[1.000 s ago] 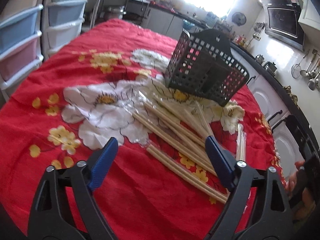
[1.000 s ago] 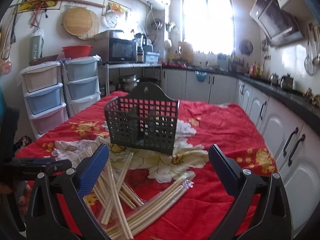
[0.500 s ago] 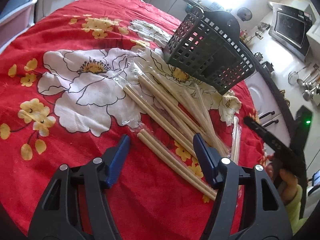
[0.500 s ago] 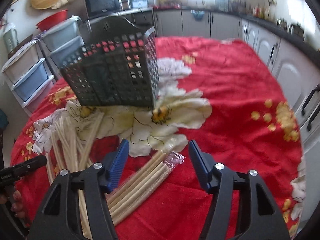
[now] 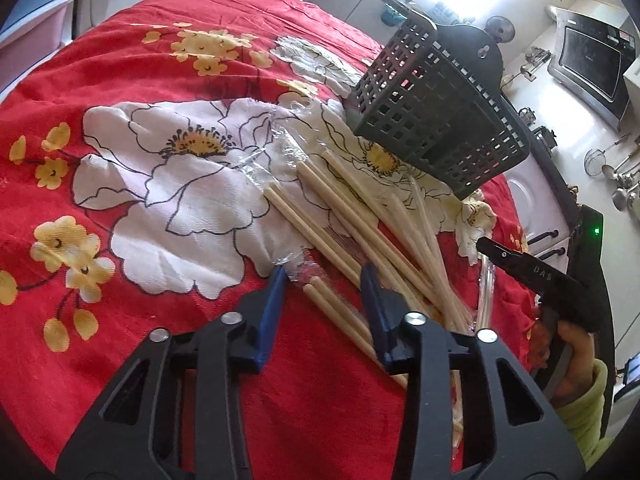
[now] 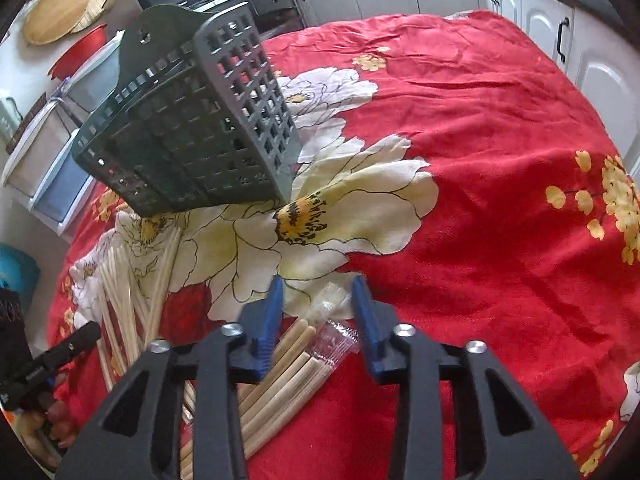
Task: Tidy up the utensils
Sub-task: 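Close the left gripper on a chopstick while the right gripper closes on another, then lift the left tool's chopstick over the green caddy while the right tool carries its own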
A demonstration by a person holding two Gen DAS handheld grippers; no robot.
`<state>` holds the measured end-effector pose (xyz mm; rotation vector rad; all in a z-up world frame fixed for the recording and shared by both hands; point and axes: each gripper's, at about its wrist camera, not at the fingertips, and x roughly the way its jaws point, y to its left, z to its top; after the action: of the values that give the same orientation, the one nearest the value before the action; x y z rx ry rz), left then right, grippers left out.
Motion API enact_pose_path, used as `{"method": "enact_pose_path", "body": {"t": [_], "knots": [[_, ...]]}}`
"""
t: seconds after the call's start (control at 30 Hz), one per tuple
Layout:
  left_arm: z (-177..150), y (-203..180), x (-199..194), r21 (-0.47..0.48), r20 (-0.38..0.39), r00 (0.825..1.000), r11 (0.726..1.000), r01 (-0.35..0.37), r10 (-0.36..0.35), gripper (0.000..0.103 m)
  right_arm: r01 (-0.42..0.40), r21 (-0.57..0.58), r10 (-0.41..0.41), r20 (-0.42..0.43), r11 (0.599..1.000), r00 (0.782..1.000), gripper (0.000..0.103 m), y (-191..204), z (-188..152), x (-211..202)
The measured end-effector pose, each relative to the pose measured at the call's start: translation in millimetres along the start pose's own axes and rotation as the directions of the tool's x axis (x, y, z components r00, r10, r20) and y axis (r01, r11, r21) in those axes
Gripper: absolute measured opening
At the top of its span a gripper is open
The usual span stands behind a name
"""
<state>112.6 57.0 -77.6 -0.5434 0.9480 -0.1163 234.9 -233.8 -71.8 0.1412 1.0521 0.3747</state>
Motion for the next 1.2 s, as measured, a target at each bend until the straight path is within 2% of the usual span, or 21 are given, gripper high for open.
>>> {"method": "enact_pose_path", "body": {"t": [0.03, 0.23, 0.43, 0.57, 0.73, 0.93, 1.2], "knots": [[0, 1, 0, -0.002, 0.000, 1.000, 1.000, -0.001, 0.001, 0.023, -0.002, 0.002, 0.002, -0.003, 1.000, 1.000, 0.017, -1, 1, 0], [3, 11, 1, -0.027, -0.005, 1.000, 0.999, 0.022, -0.022, 0.014, -0.044, 0.023, 0.044, 0.014, 0.999, 0.999, 0.005, -4, 4, -5], [4, 17, 1, -0.044, -0.006, 0.999, 0.998, 0.039, -0.040, 0.006, -0.089, 0.004, 0.088, 0.068, 0.996, 0.994, 0.003, 9, 9, -24], [9, 20, -4, -0.052, -0.009, 0.998, 0.997, 0.062, -0.062, 0.003, -0.121, -0.024, 0.123, 0.099, 0.992, 0.987, 0.002, 20, 13, -38], [24, 17, -34, -0.016, 0.071, 0.994, 0.996, 0.082, -0.081, 0.003, -0.154, -0.061, 0.160, 0.133, 0.986, 0.978, 0.002, 36, 18, -56], [52, -2, -75, 0.064, 0.173, 0.978, 0.993, 0.104, -0.113, 0.002, -0.186, -0.115, 0.205, 0.187, 0.976, 0.961, 0.001, 57, 25, -81], [75, -43, -102, 0.184, 0.238, 0.957, 0.975, 0.123, -0.166, 0.002, -0.190, -0.204, 0.239, 0.250, 0.960, 0.938, 0.001, 85, 30, -119]]}}
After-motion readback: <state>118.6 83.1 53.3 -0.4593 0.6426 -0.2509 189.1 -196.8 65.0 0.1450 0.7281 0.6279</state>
